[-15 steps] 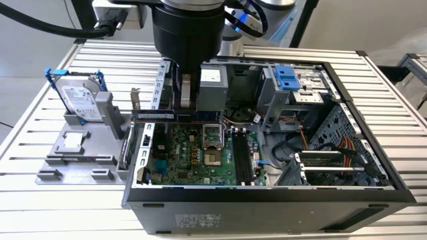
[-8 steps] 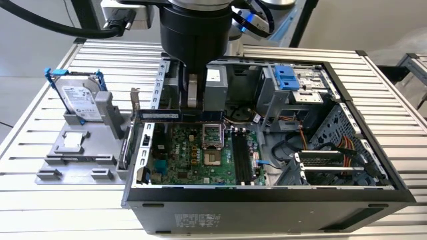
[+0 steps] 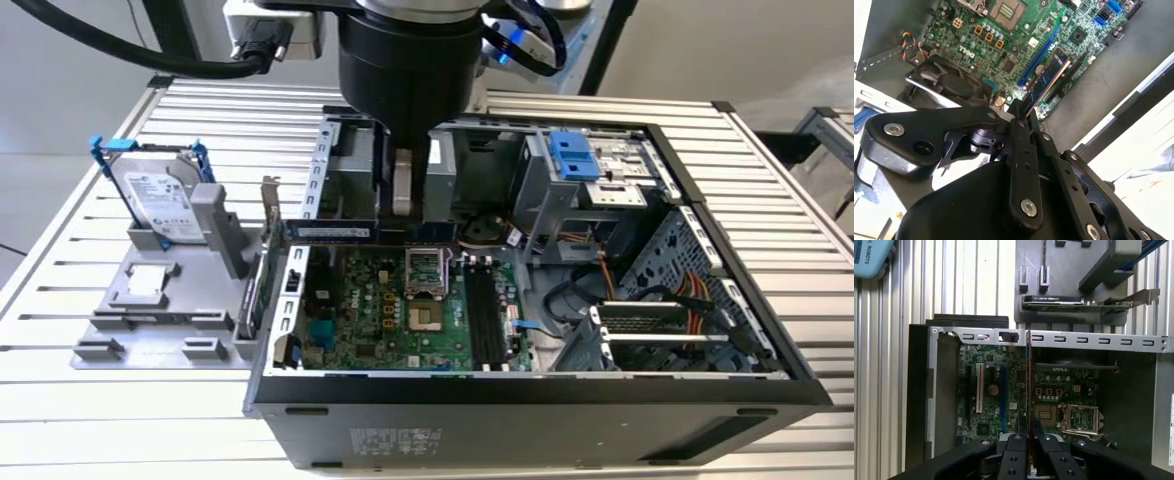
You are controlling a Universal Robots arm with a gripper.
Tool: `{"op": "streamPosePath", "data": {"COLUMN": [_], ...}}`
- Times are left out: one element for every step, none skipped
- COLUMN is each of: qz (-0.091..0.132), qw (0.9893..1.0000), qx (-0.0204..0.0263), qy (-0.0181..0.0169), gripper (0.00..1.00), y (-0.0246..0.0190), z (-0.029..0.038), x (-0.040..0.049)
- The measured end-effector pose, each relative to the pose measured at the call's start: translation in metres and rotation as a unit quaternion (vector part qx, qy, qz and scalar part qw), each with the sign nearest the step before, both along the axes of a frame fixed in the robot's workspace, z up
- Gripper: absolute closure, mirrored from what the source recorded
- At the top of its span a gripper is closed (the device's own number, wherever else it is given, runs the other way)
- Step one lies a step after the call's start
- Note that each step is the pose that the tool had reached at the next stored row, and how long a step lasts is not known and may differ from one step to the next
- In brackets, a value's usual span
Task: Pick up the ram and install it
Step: 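Pick up the ram and move it above insertion slot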
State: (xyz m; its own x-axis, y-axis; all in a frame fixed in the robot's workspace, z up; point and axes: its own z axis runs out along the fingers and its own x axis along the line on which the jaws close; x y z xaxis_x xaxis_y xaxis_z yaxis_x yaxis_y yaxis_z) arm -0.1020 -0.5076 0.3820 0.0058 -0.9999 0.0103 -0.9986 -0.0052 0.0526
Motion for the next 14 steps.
{"op": "streamPosePath", "data": {"qz": [0.000, 0.000, 0.000, 0.000, 0.000, 0.000, 0.000, 0.000, 0.000, 0.000, 0.000, 0.000, 0.000, 0.000], "qw": [1.0000, 1.0000, 1.0000, 1.0000, 1.0000, 1.0000, 1.0000, 1.0000, 1.0000, 1.0000, 1.0000, 1.0000, 1.0000, 1.0000], "qx": [0.0000, 0.0000, 0.0000, 0.0000, 0.0000, 0.0000, 0.0000, -0.0001, -0.0001, 0.0000, 0.0000, 0.0000, 0.0000, 0.0000], "qy": [0.0001, 0.0001, 0.0002, 0.0003, 0.0003, 0.0004, 0.0004, 0.0005, 0.0005, 0.0005, 0.0005, 0.0005, 0.0005, 0.0005], "gripper": [1.00, 1.00, 1.00, 1.00, 1.00, 1.00, 1.00, 1.00, 1.00, 1.00, 1.00, 1.00, 1.00, 1.00], "y": [0.0000, 0.0000, 0.0000, 0.0000, 0.0000, 0.0000, 0.0000, 0.0000, 0.0000, 0.0000, 0.0000, 0.0000, 0.0000, 0.0000], "z": [0.0000, 0.0000, 0.0000, 0.0000, 0.0000, 0.0000, 0.0000, 0.0000, 0.0000, 0.0000, 0.0000, 0.0000, 0.0000, 0.0000], "x": [0.0012, 0.0024, 0.0036, 0.0048, 0.0059, 0.0071, 0.0084, 0.0096, 0.0109, 0.0121, 0.0133, 0.0144, 0.0155, 0.0166]}}
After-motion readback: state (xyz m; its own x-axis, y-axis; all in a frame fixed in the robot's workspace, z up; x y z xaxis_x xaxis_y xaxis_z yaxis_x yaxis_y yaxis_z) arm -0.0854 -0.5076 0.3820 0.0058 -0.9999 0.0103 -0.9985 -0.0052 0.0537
